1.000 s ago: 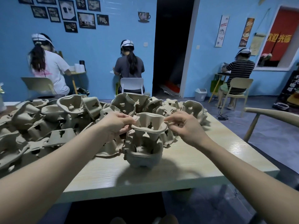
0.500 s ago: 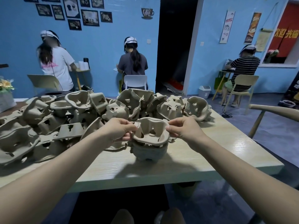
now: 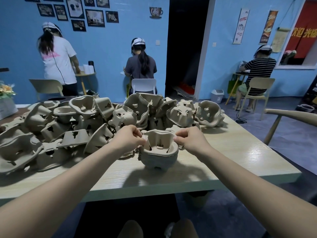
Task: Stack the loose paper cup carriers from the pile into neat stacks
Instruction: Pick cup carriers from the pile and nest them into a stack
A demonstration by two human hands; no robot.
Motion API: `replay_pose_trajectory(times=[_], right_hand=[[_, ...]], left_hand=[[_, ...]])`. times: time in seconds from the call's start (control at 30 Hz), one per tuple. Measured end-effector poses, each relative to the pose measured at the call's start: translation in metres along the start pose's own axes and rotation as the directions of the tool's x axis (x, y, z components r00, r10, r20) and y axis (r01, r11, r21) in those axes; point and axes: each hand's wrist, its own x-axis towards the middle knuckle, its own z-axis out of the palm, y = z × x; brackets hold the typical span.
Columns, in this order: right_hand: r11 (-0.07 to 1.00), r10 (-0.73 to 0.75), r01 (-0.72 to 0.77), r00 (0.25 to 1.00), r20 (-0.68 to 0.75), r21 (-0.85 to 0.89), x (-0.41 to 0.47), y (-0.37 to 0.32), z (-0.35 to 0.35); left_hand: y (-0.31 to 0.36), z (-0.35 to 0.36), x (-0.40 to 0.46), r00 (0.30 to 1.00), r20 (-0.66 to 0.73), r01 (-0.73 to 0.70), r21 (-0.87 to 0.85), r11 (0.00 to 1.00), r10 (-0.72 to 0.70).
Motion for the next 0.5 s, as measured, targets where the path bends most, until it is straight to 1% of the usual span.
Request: replay_pose_trajectory(times=[0.07,0.13,0.27,0.33,0.5], right_hand=[[0.999,-0.015,0.015,1.000,0.003,-0.044,0.000,0.002,0.001],[0.998,-0.035,0.036,0.999,0.024,-0.058,-0.001,0.003,0.001],[0.999,-0.034,0.035,0.998,0.044,-0.018,0.001,0.006,-0.003],[0.999,-0.026,0.026,1.000,0.016,-0.022,0.003,0.009,-0.009],[0.991,-0.010,0.002,0.998,-0.059,-0.134,0.014,0.032,-0.038]], left_hand=[[-0.001,0.003,0.000,0.999,-0.022,-0.031,0.033,0.999,0.032],[-0.001,0.004,-0.001,0.996,-0.037,-0.083,0.101,0.991,0.087],[0.006,0.009,0.003,0.974,-0.030,-0.213,0.239,0.947,0.226],[0.016,0.015,0.008,0.961,-0.018,-0.262,0.251,0.932,0.275],[0.054,0.045,0.030,0.926,0.046,-0.374,0.233,0.898,0.374]])
